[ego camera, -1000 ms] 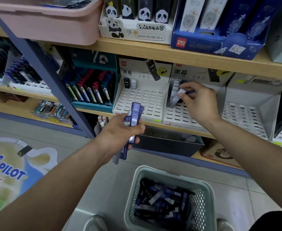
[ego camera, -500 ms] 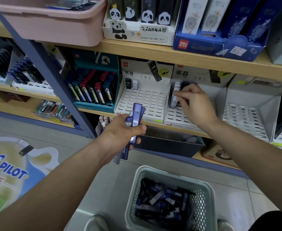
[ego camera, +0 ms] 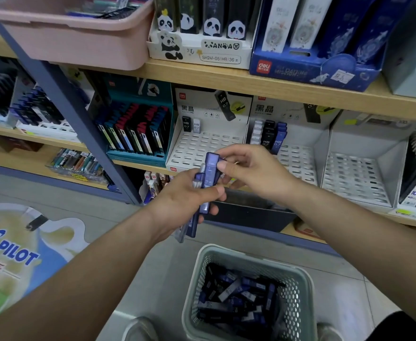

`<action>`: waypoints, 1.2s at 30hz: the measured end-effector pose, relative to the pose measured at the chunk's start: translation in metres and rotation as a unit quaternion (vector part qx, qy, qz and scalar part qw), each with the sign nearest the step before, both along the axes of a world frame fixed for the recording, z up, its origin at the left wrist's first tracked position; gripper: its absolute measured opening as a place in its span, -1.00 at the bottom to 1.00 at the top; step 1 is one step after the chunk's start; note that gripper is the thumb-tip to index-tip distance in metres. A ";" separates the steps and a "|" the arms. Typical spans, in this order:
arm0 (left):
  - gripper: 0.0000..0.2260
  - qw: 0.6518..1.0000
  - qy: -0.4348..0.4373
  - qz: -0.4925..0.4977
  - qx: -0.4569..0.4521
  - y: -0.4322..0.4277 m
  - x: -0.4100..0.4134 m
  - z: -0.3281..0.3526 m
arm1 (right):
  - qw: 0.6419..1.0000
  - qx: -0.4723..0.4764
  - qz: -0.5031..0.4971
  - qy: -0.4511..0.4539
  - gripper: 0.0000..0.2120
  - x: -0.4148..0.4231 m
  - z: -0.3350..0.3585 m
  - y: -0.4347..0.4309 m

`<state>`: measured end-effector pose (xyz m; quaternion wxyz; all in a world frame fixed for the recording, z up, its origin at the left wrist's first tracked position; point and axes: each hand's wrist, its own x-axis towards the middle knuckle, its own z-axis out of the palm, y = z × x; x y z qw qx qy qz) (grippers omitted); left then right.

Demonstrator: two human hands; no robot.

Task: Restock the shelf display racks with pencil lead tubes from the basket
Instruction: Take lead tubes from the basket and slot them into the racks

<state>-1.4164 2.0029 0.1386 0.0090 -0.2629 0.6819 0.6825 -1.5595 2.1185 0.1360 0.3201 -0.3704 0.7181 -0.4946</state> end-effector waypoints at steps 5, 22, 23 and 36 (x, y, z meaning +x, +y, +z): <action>-0.81 1.000 -0.002 0.005 0.025 0.001 0.000 0.004 | 0.998 -0.036 -0.027 -0.050 -0.90 -0.008 -0.001 0.006; -0.88 0.996 -0.004 0.086 0.000 0.003 -0.013 -0.005 | 0.987 -0.079 -0.105 -0.088 -0.65 -0.025 0.007 0.029; -0.88 0.996 -0.001 0.085 -0.002 0.004 -0.014 -0.006 | 0.985 -0.083 -0.116 -0.101 -0.65 -0.026 0.008 0.032; -0.88 0.999 -0.027 0.031 -0.012 0.015 -0.023 -0.017 | 0.940 -0.057 -0.279 0.190 -0.72 -0.081 0.007 0.080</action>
